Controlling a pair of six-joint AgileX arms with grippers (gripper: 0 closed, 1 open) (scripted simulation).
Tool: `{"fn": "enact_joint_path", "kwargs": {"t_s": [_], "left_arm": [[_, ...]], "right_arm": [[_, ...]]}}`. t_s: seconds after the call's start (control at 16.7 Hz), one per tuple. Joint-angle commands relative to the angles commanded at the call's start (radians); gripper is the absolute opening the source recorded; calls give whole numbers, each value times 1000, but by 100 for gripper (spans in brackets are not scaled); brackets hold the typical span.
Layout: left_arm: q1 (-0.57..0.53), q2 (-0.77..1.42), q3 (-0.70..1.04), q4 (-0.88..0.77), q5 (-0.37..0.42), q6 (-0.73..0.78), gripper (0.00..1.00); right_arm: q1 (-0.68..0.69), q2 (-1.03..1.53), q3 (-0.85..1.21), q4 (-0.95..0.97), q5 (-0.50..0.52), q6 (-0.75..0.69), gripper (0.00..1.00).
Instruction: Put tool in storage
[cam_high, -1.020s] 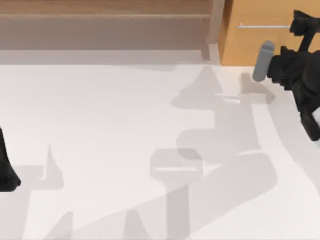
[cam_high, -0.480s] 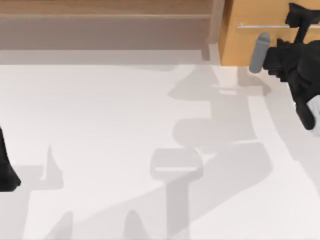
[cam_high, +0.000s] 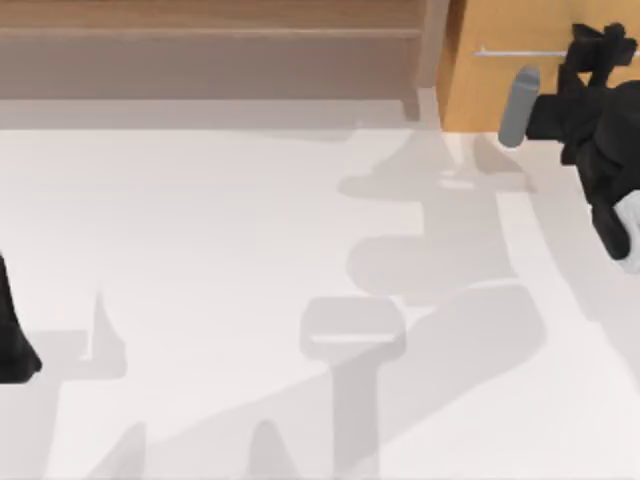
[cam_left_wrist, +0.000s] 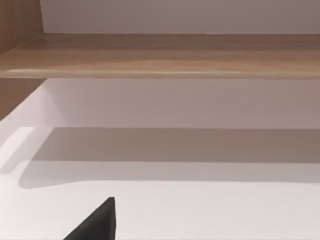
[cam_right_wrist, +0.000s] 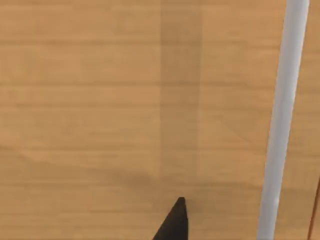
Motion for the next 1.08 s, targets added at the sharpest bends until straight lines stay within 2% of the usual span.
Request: {"fn": "enact_joint_path", "kwargs": {"t_s": [0.3,0.9,1.08], "left_arm": [[0,0,0,0,0,0,100],[0,0,0,0,0,0,100],[0,0,0,0,0,0,100]], "right_arm": [[0,0,0,0,0,0,2],[4,-2,-5,0,1,2,0],[15,-38,-73,47,10,3,0]]}}
